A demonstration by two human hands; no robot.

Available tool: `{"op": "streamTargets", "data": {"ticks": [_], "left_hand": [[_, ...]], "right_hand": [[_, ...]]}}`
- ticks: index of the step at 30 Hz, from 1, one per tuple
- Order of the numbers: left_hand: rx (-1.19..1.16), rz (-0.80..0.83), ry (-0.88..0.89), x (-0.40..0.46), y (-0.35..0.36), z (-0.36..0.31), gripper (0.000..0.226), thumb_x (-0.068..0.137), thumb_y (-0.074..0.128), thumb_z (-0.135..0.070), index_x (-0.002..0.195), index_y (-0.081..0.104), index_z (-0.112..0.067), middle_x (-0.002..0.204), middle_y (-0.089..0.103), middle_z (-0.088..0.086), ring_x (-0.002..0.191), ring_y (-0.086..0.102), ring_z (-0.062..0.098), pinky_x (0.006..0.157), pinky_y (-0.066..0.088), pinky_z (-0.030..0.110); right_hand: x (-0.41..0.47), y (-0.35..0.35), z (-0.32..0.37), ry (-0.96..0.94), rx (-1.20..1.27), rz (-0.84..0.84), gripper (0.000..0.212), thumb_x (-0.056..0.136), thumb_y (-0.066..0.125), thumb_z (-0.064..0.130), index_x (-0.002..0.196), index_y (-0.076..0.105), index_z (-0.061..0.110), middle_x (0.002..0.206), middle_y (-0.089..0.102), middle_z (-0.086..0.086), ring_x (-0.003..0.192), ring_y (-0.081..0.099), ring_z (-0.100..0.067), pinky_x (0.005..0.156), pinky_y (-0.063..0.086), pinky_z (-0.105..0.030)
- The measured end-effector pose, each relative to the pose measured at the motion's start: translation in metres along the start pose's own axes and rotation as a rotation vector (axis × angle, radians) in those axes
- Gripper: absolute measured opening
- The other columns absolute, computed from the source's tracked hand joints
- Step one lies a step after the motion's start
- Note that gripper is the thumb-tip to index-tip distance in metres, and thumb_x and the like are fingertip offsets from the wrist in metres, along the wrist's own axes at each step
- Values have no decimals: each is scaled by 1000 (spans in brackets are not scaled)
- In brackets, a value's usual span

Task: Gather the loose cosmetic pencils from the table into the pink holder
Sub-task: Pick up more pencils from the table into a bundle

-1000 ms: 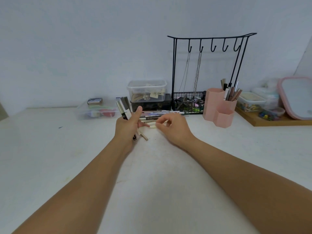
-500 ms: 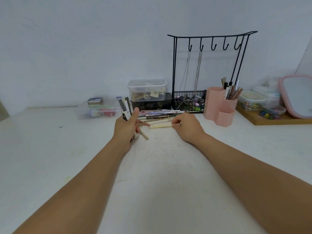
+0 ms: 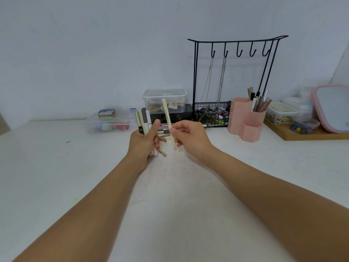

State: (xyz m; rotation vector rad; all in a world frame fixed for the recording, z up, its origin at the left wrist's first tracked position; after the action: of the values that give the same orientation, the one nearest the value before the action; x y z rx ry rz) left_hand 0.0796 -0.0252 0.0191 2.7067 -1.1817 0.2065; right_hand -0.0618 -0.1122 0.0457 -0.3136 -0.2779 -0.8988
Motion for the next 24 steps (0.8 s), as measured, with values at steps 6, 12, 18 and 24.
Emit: {"op": "streamTargets", "data": {"ticks": [6, 12, 18, 24], "left_hand": [[-51, -23, -76, -5, 11, 2, 80, 55, 86, -65, 95, 62, 0, 52, 62, 3, 43, 55, 17, 40, 41, 22], [-87, -8, -41, -7, 14, 3, 72, 57, 96, -39, 106, 68, 6, 76, 72, 14, 54, 67, 17, 44, 48, 23], [-20, -91, -63, -1, 7, 9, 28, 82, 80, -26, 81, 64, -3, 58, 60, 6, 46, 54, 15, 44, 43, 23], [82, -182, -102, 3, -5, 6, 31, 86, 67, -30, 62, 56, -14, 46, 62, -4, 40, 47, 11, 40, 38, 20]], "right_hand": [[-13, 24, -1, 19, 150, 94, 8, 90, 69, 0, 97, 72, 0, 69, 65, -10, 56, 58, -15, 57, 53, -23], [-12, 25, -5, -14, 195, 111, 24, 85, 66, -13, 96, 77, 5, 72, 73, -9, 57, 64, -12, 63, 56, -21], [-11, 24, -12, 40, 241, 193, 18, 84, 73, -6, 91, 77, 10, 76, 77, -2, 69, 72, -9, 72, 59, -23], [3, 0, -24, 64, 49, 56, 13, 84, 77, 3, 95, 78, 9, 90, 77, -3, 76, 69, -6, 72, 56, -22]]}}
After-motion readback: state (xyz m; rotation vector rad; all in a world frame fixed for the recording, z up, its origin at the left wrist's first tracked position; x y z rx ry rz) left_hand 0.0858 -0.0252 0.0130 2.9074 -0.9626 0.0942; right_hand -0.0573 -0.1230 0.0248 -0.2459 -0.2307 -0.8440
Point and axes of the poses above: each hand's wrist, its own x-axis towards the middle knuckle, its own y-axis out of the palm, z = x × y, the point moved 7 cm from there along x, towards the middle knuckle
